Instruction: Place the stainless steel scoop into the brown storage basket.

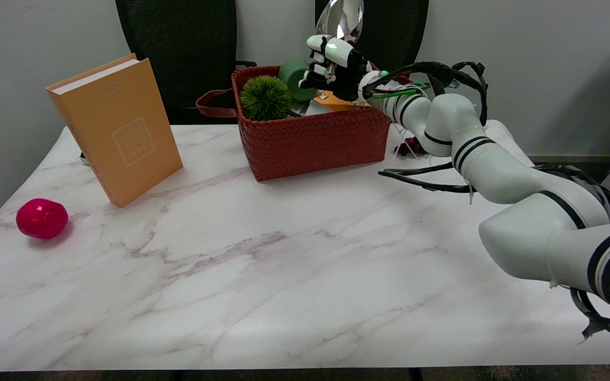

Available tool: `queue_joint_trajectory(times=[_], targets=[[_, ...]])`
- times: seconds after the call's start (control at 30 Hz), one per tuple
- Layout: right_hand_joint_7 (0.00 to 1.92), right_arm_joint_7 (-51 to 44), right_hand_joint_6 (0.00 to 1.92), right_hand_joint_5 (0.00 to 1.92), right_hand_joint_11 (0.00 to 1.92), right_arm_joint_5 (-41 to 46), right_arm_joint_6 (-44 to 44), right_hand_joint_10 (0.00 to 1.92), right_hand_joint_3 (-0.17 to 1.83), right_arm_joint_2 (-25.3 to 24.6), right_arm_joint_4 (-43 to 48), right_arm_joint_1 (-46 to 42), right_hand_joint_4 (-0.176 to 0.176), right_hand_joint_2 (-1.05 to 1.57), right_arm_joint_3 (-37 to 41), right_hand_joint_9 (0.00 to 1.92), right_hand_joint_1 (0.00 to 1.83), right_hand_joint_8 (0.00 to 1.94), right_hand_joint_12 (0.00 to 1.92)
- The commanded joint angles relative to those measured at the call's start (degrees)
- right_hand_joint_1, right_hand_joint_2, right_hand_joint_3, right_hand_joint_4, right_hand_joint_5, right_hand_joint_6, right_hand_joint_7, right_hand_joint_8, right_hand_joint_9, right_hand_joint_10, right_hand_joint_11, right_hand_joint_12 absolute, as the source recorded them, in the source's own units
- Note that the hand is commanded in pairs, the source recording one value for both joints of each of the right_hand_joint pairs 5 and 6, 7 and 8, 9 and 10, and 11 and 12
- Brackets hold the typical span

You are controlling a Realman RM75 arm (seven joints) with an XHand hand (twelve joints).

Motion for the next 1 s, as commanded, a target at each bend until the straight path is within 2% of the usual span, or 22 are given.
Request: queue_joint_trajectory(times=[0.03, 0.1, 0.5, 0.6, 0.7, 0.77, 1.0], targets=[[1.75, 0.37, 1.77, 1.77, 1.15, 0.4, 0.12, 1.27, 0.46, 1.56, 2.97, -1.97, 0.0, 1.06, 0.45, 1.27, 0.94, 1.75, 1.15], [1.76, 0.78, 1.76, 1.76, 1.16, 0.4, 0.16, 1.27, 0.5, 1.93, 3.55, -2.38, 0.0, 0.95, 0.5, 1.27, 0.93, 1.76, 1.16], [1.79, 1.65, 1.8, 1.8, 1.21, 0.4, 0.32, 1.3, 0.34, 3.16, 5.34, -3.77, 0.0, 0.72, 0.5, 1.3, 0.84, 1.79, 1.21], [1.79, 1.65, 1.81, 1.81, 1.22, 0.4, 0.32, 1.31, 0.2, 3.24, 5.34, -3.85, 0.0, 0.67, 0.5, 1.31, 0.79, 1.79, 1.22], [1.8, 1.65, 1.81, 1.81, 1.24, 0.4, 0.32, 1.32, -0.08, 3.32, 5.34, -3.96, 0.0, 0.66, 0.5, 1.32, 0.69, 1.8, 1.24], [1.81, 1.65, 1.81, 1.81, 1.25, 0.4, 0.32, 1.33, -0.17, 3.32, 5.34, -4.01, 0.0, 0.66, 0.5, 1.33, 0.64, 1.81, 1.25], [1.82, 1.65, 1.79, 1.79, 1.29, 0.4, 0.4, 1.34, -0.17, 3.44, 5.54, -4.46, 0.0, 0.71, 0.5, 1.34, 0.53, 1.82, 1.29]])
